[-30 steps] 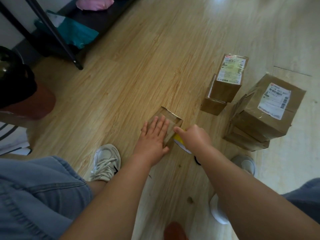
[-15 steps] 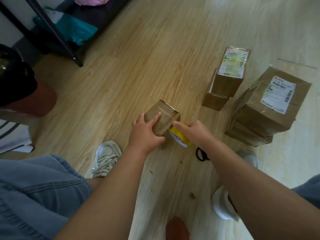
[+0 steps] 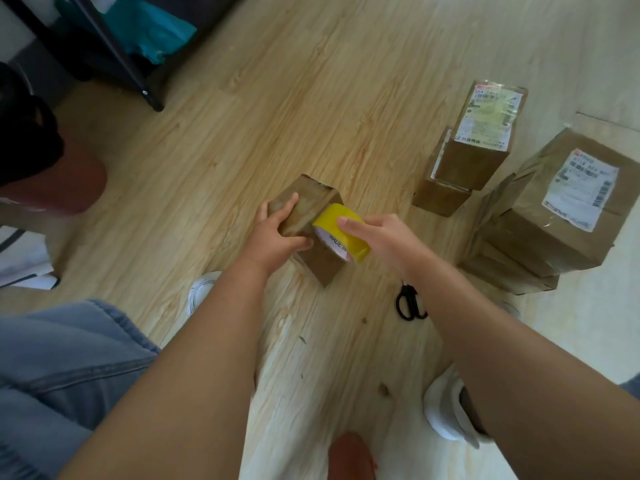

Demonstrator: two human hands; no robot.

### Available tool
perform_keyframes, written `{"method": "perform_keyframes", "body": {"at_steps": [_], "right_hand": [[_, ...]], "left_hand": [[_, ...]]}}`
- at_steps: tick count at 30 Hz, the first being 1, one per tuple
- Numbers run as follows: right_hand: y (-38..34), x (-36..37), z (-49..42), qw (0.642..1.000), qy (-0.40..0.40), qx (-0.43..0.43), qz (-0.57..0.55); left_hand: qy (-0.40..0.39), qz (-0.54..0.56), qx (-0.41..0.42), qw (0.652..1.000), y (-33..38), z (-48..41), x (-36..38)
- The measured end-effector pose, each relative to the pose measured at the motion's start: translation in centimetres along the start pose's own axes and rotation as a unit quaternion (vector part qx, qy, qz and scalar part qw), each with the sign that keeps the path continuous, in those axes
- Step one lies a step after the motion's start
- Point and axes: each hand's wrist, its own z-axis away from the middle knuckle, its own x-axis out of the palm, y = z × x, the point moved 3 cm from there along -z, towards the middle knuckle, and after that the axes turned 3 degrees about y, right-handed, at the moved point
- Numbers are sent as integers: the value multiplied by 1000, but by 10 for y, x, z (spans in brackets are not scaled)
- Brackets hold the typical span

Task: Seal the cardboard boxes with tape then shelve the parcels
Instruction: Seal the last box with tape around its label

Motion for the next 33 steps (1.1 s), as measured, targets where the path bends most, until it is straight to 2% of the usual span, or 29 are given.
{"method": "perform_keyframes", "body": {"at_steps": [8, 16, 19, 21, 24, 29, 33], "right_hand": [[-6, 6, -10, 998, 55, -13, 22], [-13, 11, -19, 996, 67, -14, 50], [1, 14, -28, 986, 76, -2, 149], [22, 13, -32, 971, 80, 35, 221], [39, 18, -35, 974, 75, 76, 201], [33, 17, -35, 981, 60, 64, 171], [35, 2, -24, 988, 54, 55, 131]], "left_hand": [[3, 15, 5, 1000, -2, -6, -3], [6, 36, -2, 999, -2, -5, -4], [6, 30, -6, 1000, -2, -7, -7], [3, 28, -11, 1000, -2, -8, -7], [6, 36, -8, 999, -3, -7, -3], [15, 48, -26, 998, -7, -16, -12], [-14, 122, -49, 991, -9, -18, -8]]}}
